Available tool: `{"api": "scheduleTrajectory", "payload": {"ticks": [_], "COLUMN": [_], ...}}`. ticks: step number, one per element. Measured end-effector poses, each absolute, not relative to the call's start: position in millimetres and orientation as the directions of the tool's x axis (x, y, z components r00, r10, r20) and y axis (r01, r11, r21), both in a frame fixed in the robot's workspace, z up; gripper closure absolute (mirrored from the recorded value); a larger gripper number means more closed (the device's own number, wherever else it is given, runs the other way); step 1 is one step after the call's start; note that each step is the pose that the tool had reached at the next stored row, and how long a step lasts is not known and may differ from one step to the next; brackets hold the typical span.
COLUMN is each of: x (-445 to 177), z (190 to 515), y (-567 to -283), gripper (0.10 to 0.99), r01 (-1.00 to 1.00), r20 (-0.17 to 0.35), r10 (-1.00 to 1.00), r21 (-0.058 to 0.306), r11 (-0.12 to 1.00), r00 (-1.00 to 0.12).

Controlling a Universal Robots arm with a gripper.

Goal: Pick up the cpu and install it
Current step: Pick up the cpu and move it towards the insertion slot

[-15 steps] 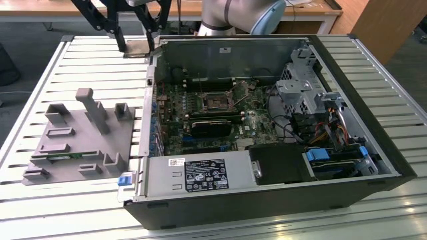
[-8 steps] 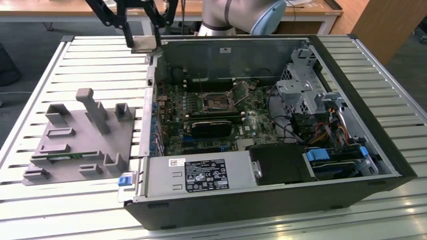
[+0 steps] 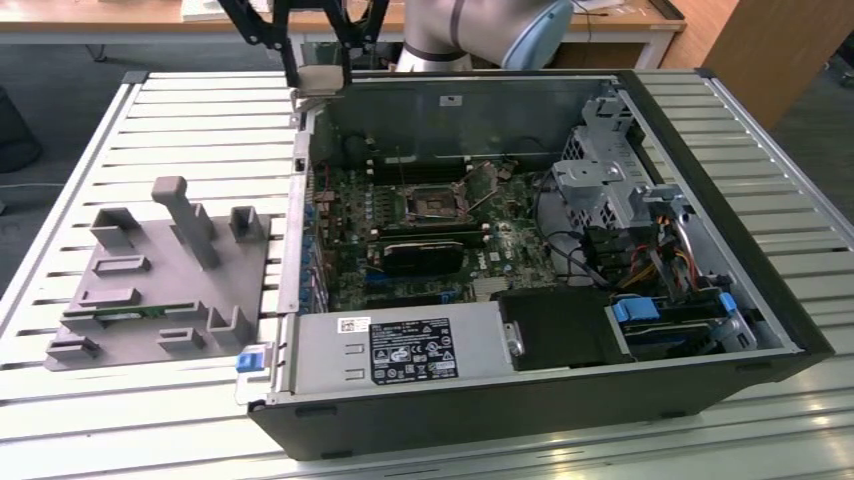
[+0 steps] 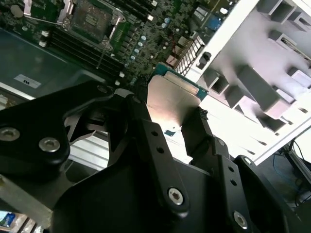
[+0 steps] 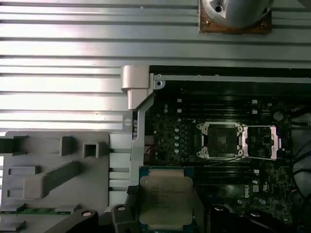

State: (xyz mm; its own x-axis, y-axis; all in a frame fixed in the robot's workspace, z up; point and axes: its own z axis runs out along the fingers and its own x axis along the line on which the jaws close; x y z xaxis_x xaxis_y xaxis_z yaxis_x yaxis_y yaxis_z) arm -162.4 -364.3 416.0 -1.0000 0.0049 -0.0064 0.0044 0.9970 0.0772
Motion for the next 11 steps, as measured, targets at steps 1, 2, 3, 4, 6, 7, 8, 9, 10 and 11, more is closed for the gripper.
{"api": "scheduleTrajectory", "payload": {"ticks": [1, 2, 3, 4, 6, 7, 8, 9, 10, 11], "x": [-158, -154, -150, -145, -137, -132, -128, -124, -120, -116], "z": [416, 415, 415, 415, 415, 414, 414, 414, 414, 413], "y": [-364, -363, -363, -363, -363, -362, -362, -362, -362, -361], "gripper": [0.557, 0.557, 0.557, 0.557, 0.557, 0.557, 0.557, 0.557, 0.557, 0.557], "r01": [0.004, 0.004, 0.004, 0.004, 0.004, 0.004, 0.004, 0.004, 0.004, 0.004], "r20": [-0.006, -0.006, -0.006, -0.007, -0.007, -0.007, -0.007, -0.008, -0.008, -0.009], "r10": [0.005, 0.005, 0.005, 0.005, 0.005, 0.005, 0.005, 0.005, 0.005, 0.005], "r21": [0.077, 0.077, 0.077, 0.077, 0.077, 0.077, 0.077, 0.077, 0.078, 0.078], "r11": [0.997, 0.997, 0.997, 0.997, 0.997, 0.997, 0.997, 0.997, 0.997, 0.997], "r00": [-1.0, -1.0, -1.0, -1.0, -1.0, -1.0, -1.0, -1.0, -1.0, -1.0]}}
